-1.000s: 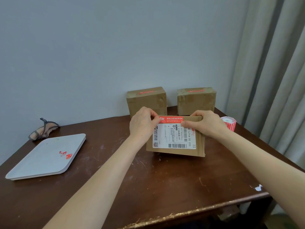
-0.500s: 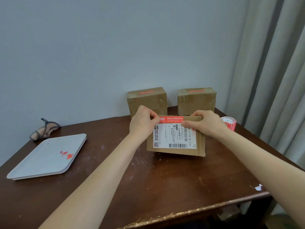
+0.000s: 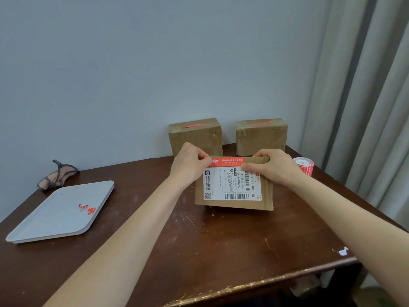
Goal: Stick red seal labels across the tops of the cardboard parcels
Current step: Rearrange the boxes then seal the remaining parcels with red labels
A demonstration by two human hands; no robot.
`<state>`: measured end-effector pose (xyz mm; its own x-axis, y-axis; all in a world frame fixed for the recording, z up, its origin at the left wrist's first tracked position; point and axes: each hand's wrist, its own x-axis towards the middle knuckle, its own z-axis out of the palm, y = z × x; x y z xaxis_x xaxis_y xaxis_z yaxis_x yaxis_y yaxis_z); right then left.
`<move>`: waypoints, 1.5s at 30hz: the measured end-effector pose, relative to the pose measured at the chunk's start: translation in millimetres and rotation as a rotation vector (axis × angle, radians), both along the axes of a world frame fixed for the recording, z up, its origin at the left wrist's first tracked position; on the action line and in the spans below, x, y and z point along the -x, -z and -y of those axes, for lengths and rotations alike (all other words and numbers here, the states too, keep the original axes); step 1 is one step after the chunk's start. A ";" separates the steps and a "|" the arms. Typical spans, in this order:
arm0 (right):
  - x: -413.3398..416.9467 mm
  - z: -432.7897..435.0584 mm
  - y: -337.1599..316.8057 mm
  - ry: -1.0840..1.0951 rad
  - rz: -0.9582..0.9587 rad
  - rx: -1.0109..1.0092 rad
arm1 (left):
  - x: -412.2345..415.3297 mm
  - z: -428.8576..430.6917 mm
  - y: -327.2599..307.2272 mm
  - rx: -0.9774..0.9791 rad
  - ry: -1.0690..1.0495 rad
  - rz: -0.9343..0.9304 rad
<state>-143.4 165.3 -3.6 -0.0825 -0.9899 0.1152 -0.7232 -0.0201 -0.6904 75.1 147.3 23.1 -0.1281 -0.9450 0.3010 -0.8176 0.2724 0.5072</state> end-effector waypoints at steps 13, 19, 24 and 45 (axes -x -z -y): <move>0.3 -2.6 -0.7 -0.005 0.017 0.015 | -2.3 -2.1 -0.5 -0.039 0.028 -0.107; 0.3 -1.9 0.0 0.002 -0.005 0.011 | -0.1 -10.1 4.1 0.113 -0.016 -0.078; 0.2 -2.9 -0.9 -0.012 -0.009 0.015 | -3.2 -13.5 6.3 0.065 0.022 -0.218; -0.1 -3.7 0.1 0.005 -0.012 0.010 | 0.0 -22.8 3.4 -0.065 -0.024 -0.459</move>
<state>-143.3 169.1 -3.7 -0.0863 -0.9883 0.1256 -0.7313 -0.0228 -0.6817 75.1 170.1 19.7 0.0264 -0.9649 0.2612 -0.5101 0.2117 0.8337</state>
